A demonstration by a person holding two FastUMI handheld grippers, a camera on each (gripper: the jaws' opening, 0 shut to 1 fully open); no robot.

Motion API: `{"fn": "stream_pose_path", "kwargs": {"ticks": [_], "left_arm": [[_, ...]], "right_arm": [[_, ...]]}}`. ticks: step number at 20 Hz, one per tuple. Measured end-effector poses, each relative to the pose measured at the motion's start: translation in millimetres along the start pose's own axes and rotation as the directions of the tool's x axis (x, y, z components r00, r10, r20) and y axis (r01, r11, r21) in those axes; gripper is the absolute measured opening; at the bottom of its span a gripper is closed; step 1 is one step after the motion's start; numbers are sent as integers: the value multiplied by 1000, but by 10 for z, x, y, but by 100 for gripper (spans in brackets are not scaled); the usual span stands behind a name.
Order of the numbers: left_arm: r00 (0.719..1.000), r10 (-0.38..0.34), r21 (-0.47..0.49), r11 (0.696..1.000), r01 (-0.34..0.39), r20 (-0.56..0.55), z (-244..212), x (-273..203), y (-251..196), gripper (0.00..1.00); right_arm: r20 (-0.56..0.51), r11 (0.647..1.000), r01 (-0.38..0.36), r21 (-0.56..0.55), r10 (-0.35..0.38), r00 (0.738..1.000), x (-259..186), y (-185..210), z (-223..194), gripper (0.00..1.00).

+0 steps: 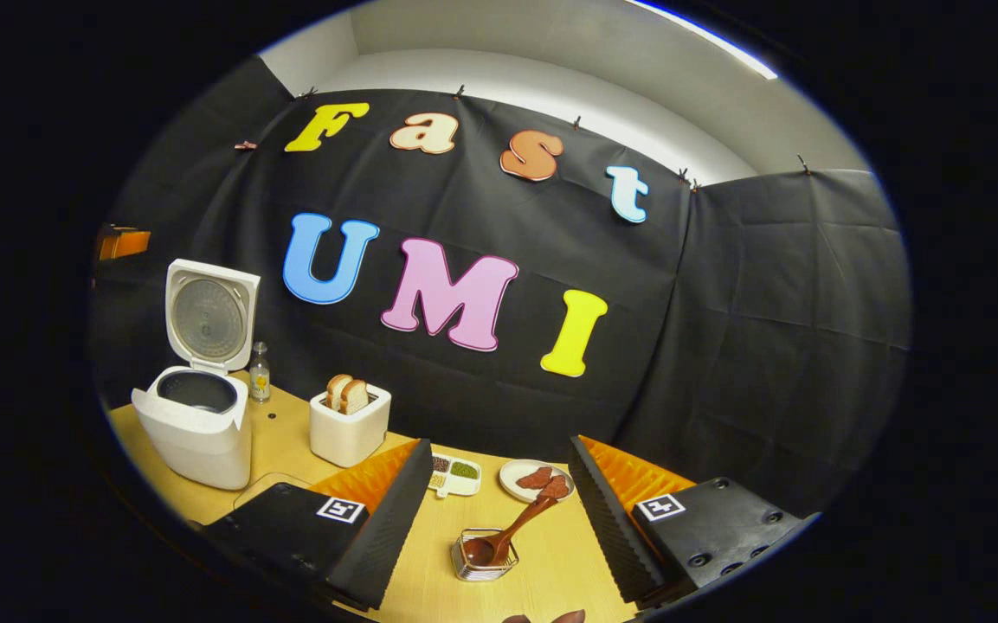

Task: Close the left gripper, press the button to open the rice cooker; take a wooden spoon from the chopstick holder with the right hand, scoop a spoonful of rice and pour it into the rice cooker, then put the wooden spoon back into the chopstick holder.

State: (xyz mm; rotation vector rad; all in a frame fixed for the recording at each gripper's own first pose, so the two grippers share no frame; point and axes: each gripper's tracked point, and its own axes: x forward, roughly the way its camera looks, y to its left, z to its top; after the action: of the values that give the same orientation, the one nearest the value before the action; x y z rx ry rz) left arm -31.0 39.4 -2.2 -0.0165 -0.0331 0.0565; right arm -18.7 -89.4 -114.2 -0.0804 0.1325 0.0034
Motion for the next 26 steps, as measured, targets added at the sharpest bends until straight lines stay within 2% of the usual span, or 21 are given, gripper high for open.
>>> {"fn": "stream_pose_path", "kwargs": {"ticks": [6,11,16,19,26], "left_arm": [[999,42,10,999,-42,-17,-56,-432,-170,97],[995,82,-10,997,-82,-51,-188,-629,-258,97],[994,94,-5,996,-95,-53,-184,-754,-328,97],[993,109,9,994,-109,-51,-166,-815,-326,97],[986,151,21,988,-150,-75,-221,-930,-333,97]], "right_arm": [[-100,998,-25,64,31,994,213,-329,-682,98],[-173,985,-39,169,68,983,466,-455,-1230,98],[-243,966,-70,248,132,961,733,-404,-1702,98],[-269,950,-99,295,183,946,898,-310,-1886,98],[-308,918,-118,378,245,919,1264,-170,-2255,97]]}}
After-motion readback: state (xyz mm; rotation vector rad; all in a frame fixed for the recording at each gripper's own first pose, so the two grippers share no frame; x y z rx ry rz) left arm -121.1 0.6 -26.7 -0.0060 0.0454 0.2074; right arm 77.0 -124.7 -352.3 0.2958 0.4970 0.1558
